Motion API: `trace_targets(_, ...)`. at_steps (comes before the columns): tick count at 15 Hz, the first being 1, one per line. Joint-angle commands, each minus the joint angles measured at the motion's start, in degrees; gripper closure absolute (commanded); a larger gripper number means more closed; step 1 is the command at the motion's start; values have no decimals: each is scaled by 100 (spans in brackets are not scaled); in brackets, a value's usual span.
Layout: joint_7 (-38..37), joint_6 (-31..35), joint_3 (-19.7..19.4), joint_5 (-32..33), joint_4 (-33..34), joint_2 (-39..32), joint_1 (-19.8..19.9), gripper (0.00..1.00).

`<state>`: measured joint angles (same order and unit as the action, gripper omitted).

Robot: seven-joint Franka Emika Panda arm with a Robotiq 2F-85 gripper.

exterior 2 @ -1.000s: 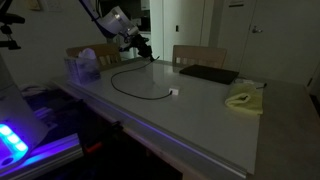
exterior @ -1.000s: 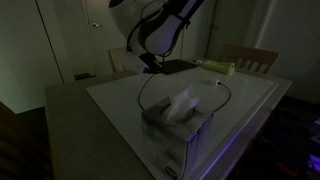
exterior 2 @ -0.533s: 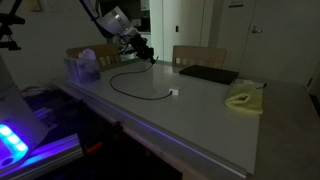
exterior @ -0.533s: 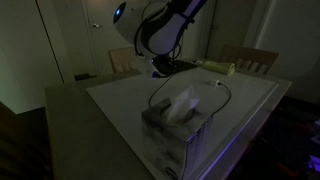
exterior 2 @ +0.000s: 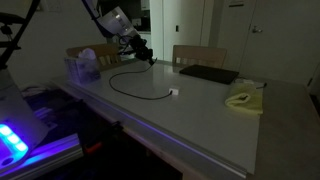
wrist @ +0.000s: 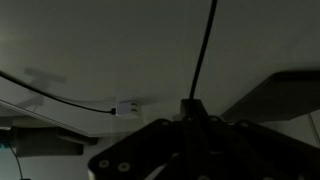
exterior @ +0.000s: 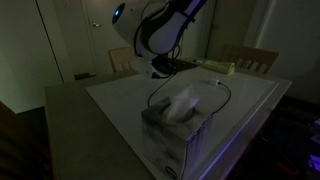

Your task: Move the ends of the charger to the middle

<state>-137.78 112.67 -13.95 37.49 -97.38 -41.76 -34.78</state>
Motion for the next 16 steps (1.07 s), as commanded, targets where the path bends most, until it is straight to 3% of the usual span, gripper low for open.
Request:
trace_targets(1,6,-74,534,-21,-139,195,629,99)
trace_targets(8,-325,584,846,-601,-693,502,1624,99)
trace_targets(12,-718,1025,872,-1232,-945,682,1849,99)
trace_targets(13,-541,616,771,-1013,-521,365,1715,99)
trace_targets(16,-562,641,773,-1026,-537,374,1722,96)
